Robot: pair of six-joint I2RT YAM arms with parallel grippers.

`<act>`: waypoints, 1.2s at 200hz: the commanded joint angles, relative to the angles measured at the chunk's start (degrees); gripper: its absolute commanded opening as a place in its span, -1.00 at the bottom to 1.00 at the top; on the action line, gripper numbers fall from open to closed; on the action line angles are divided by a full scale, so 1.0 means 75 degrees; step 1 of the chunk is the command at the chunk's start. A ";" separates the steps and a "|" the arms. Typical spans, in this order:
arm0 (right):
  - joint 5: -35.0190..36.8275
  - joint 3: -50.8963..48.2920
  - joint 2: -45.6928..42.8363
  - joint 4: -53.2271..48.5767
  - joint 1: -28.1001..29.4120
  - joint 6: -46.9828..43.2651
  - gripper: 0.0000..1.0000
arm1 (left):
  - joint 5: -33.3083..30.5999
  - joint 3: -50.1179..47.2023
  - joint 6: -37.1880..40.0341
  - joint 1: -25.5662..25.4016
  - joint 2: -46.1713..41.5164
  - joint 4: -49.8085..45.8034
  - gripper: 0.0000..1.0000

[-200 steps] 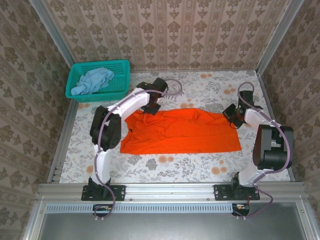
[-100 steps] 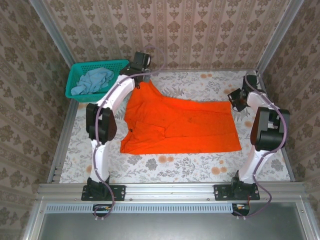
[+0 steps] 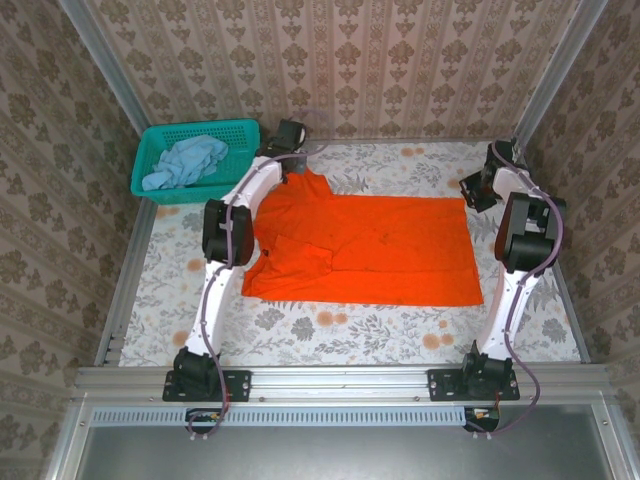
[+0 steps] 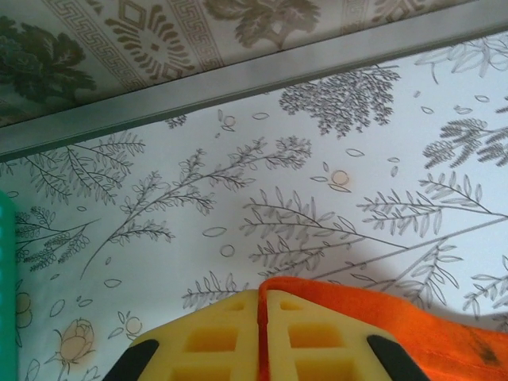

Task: Fold and stack the t-shirts

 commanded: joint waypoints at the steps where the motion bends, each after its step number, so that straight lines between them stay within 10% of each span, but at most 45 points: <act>1: 0.0044 0.0393 0.0170 -0.0459 -0.0036 0.0176 -1.00 | 0.0480 0.0441 -0.0353 0.0124 -0.0058 0.0240 -0.82; 49: -0.0451 0.0008 -0.0262 -0.0202 -0.0031 -0.0177 -1.00 | 0.1976 0.0268 -0.0541 0.0252 -0.0726 0.0053 -1.00; 84: -0.0701 -0.0993 -0.1011 0.0209 -0.0073 -0.0956 -1.00 | 0.3232 -0.2394 -0.0066 0.0252 -0.2512 0.0993 -1.00; 240: -0.1394 -0.4709 -0.3354 0.1655 -0.0961 -0.1862 -1.00 | 0.2963 -0.8853 0.0698 -0.0061 -0.7934 0.0682 -1.00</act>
